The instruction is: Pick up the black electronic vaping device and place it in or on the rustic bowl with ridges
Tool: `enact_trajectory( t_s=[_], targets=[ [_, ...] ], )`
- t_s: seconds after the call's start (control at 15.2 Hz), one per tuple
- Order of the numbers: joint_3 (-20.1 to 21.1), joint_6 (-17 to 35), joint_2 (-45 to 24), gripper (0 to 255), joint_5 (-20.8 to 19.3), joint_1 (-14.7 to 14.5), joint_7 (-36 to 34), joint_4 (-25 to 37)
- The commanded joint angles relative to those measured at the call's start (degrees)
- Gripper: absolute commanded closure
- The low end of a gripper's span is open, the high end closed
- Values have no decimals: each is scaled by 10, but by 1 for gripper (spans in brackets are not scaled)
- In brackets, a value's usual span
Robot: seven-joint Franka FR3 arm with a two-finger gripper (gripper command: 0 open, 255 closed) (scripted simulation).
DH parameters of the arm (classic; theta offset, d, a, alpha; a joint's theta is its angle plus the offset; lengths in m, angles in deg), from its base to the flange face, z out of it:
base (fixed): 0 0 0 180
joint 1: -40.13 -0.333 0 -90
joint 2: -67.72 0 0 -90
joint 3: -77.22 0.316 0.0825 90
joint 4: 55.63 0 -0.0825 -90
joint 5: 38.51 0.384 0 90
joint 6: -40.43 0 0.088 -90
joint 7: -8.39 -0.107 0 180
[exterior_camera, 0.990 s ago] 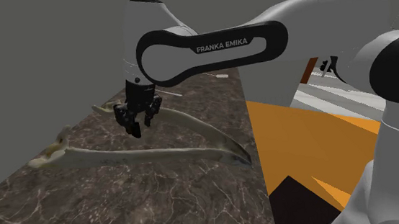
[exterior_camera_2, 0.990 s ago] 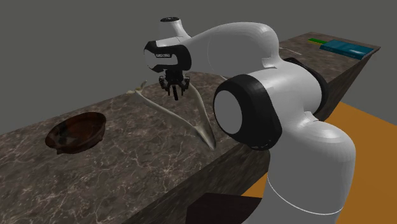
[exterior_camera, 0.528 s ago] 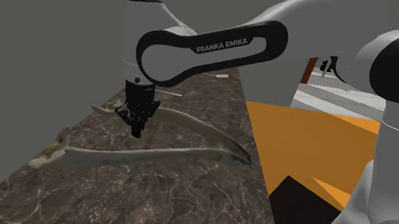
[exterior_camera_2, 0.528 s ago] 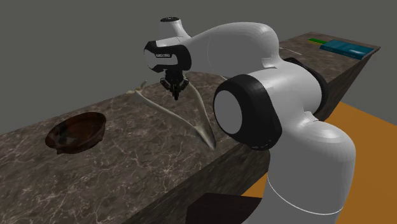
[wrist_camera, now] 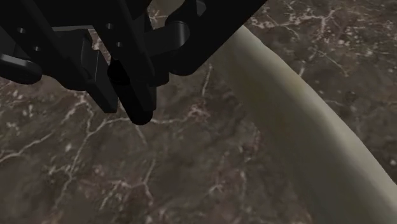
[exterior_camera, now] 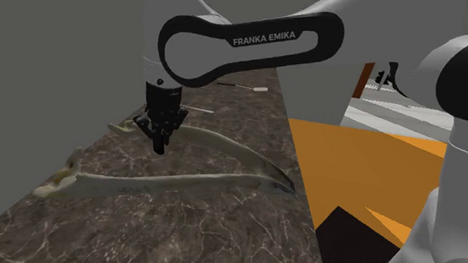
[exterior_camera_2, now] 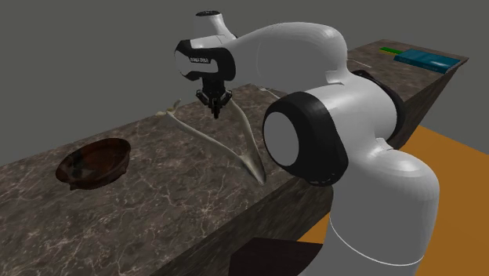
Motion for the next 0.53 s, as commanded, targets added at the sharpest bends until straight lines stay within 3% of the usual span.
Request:
enact_trajectory(
  t_s=[0.0,0.46],
  targets=[
    [0,-17,1,255,1,0,2,16],
    [2,-72,-3,255,1,-5,4,75]
  ],
)
